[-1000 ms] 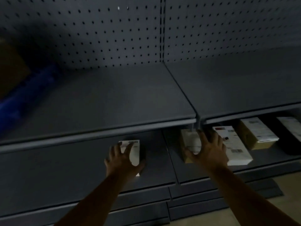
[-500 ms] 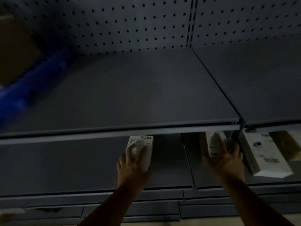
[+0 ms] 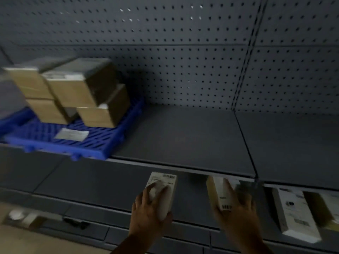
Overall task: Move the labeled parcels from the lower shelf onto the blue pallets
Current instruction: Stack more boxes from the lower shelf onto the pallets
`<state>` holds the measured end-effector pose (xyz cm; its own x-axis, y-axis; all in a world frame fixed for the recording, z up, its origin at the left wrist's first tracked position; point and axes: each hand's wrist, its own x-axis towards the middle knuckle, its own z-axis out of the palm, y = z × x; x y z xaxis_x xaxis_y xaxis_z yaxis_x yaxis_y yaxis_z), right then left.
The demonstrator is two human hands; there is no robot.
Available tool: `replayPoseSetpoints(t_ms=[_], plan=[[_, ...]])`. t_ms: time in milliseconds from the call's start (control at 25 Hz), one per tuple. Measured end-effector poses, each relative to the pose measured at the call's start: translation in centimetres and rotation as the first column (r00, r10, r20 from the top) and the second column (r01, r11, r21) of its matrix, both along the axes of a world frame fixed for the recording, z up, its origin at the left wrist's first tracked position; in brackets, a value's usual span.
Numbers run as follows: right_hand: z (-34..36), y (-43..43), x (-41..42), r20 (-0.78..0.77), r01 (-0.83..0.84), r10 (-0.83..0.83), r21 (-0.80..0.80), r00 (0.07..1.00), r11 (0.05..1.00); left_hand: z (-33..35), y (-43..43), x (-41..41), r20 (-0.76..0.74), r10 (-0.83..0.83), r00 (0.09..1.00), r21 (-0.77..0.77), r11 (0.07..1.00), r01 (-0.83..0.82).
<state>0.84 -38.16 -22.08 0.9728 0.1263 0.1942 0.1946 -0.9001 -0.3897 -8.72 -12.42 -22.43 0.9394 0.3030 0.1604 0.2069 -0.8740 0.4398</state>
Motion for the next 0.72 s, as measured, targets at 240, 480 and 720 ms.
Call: replayPoseSetpoints(t_ms=[240, 480, 720], plan=[[3.1, 6.3, -4.3, -0.193, -0.265, 0.246, -0.084, 0.95, 0.96, 3.9, 2.6, -9.9, -0.009, 0.26, 0.965, 0.02, 0.965, -0.26], [4.6, 15.8, -8.3, -0.292, -0.527, 0.501, -0.01, 0.814, 0.85, 7.2, 7.4, -19.8, 0.074, 0.523, 0.849, 0.049, 0.849, -0.527], [5.5, 24.6, -14.7, -0.193, -0.736, 0.732, 0.067, 0.653, 0.674, 9.3, 11.7, -28.8, 0.003, 0.697, 0.717, 0.088, 0.714, -0.695]])
